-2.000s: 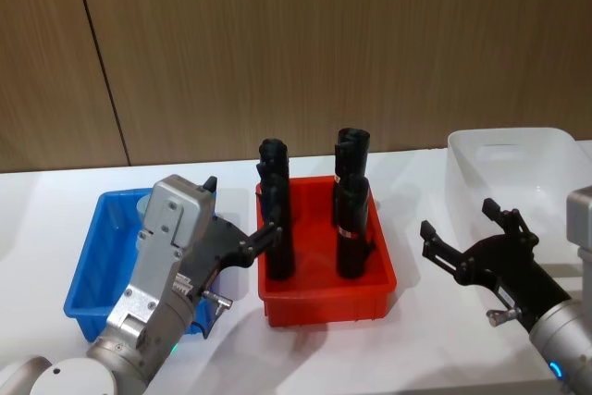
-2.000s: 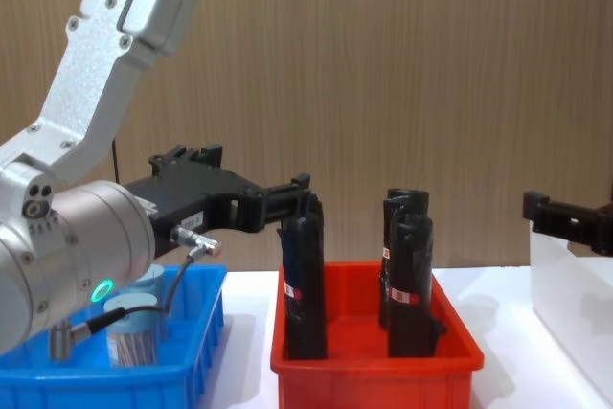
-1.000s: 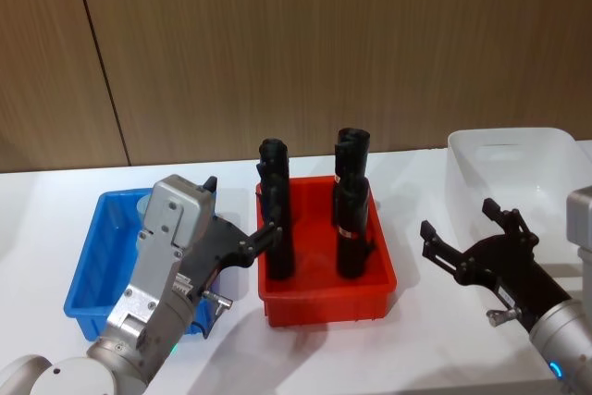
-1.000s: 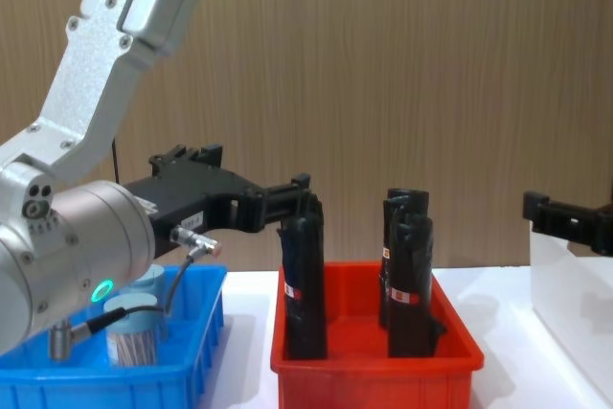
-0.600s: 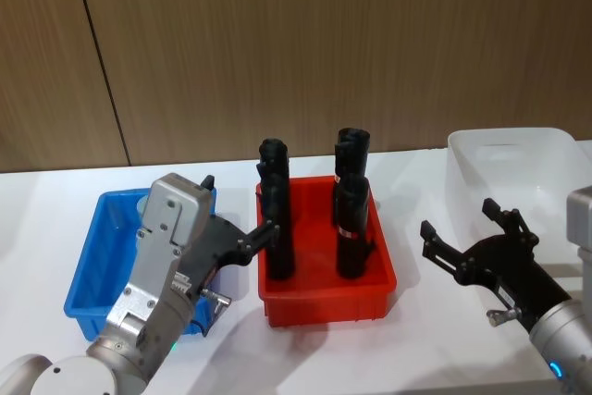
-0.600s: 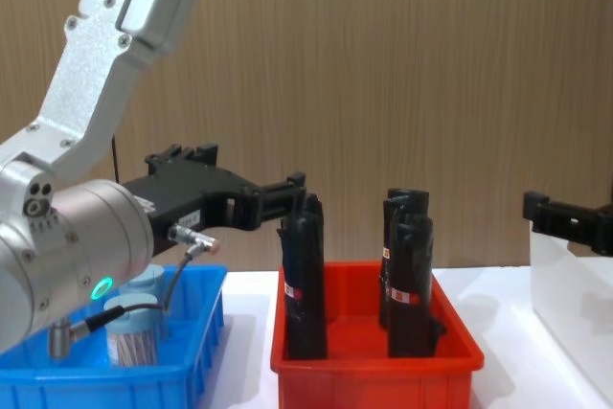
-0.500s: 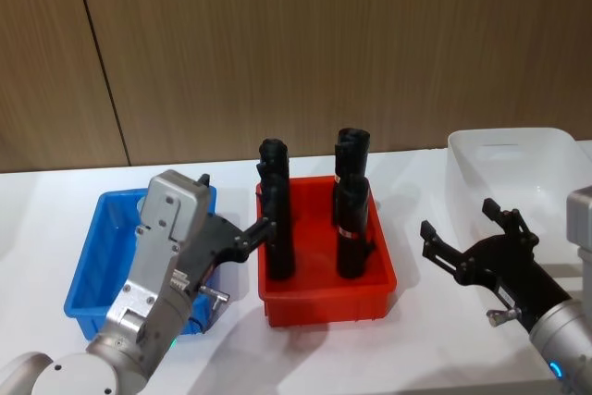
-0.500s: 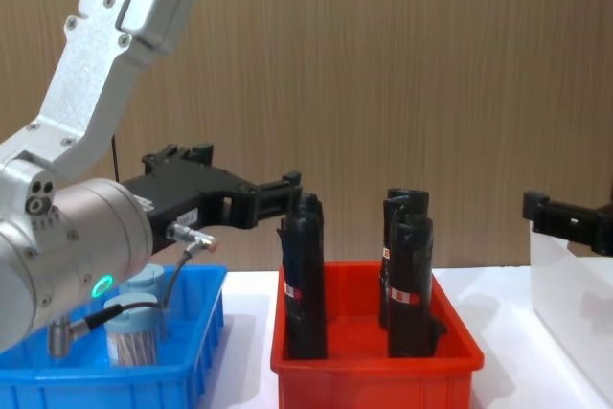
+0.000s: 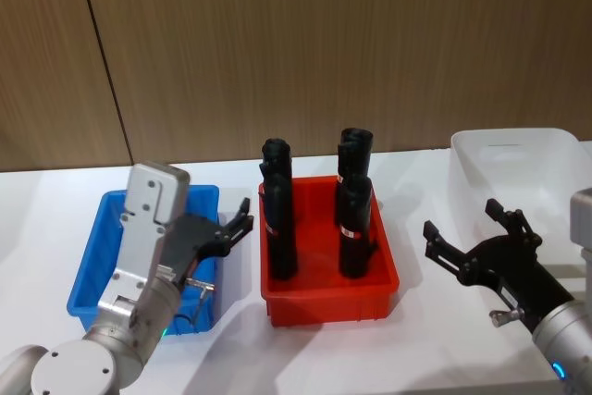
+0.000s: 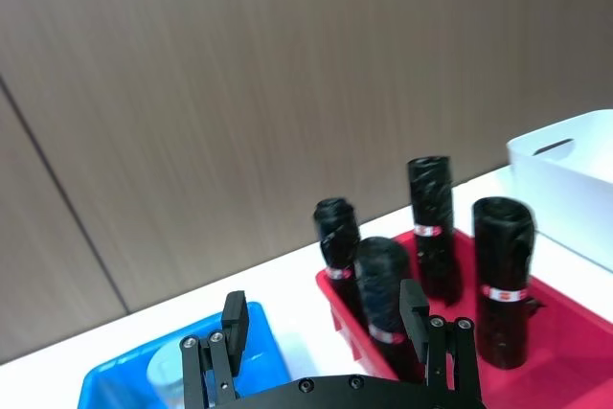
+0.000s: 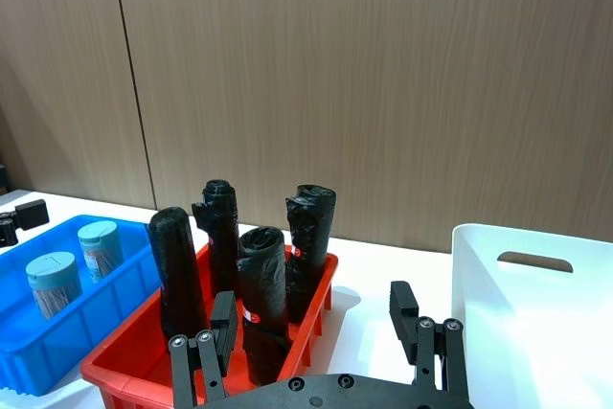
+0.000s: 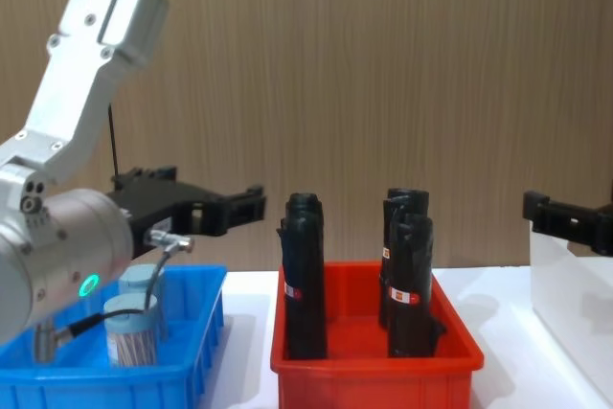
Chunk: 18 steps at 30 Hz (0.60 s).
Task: Pick the cotton swabs from the blue box and place them into the white box.
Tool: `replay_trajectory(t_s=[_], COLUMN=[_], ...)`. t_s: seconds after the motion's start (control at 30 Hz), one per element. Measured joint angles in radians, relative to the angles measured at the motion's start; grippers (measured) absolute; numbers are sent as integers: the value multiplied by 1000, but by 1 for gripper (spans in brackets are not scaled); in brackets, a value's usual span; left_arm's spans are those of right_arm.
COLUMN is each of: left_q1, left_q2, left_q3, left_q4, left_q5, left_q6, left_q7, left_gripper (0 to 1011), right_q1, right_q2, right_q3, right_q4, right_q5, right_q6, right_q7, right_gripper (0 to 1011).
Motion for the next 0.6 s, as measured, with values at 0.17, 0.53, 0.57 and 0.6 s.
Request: replay_trajectory(t_s=[0.17, 0.53, 0.57, 0.6], left_q1=[-3, -19, -20, -24], left_q2=[1, 3, 2, 2], left_q3=[-16, -52, -54, -59], left_q4=[20, 77, 82, 92], left_q5=[-35, -105, -110, -122], left_q6=[19, 43, 44, 46], left_q7=[22, 37, 38, 38], left_gripper=[1004, 1004, 1004, 1004], right_q1=[0, 0, 0, 0], right_q2=[0, 0, 0, 0], right_q3=[0, 0, 0, 0], right_q4=[0, 0, 0, 0], right_q5=[0, 0, 0, 0], right_q6=[0, 0, 0, 0], right_q7=[0, 0, 0, 0], right_gripper=[1002, 1002, 1002, 1001])
